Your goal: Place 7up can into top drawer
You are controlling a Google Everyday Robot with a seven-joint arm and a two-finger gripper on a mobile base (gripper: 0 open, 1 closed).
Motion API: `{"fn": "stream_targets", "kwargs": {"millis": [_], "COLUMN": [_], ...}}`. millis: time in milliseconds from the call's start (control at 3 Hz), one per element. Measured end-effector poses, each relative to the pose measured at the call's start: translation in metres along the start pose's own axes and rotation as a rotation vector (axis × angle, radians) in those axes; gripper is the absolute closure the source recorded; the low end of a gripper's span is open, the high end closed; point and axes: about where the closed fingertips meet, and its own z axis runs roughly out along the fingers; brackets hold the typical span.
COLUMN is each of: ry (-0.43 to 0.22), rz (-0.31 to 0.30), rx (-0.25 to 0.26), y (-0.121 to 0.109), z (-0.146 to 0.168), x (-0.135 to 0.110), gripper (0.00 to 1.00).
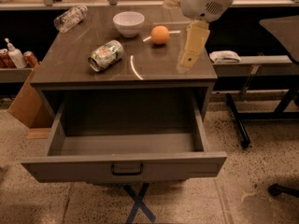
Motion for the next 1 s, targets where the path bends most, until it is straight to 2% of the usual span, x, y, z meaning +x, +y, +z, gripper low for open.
{"fn": "stream_targets", "kwargs": {"millis": [333, 667, 1000], "ry": [-0.012, -0.006, -0.010], "rz": [-0.096, -0.185, -0.243], "rx": [0.011, -0.003, -0.037], "y": [-0.036, -0.078, -0.106], "z": [0.029, 0.068, 0.101], "x": [-0.003, -0.012, -0.031], "gripper": [0.00, 0.00, 0.00]}}
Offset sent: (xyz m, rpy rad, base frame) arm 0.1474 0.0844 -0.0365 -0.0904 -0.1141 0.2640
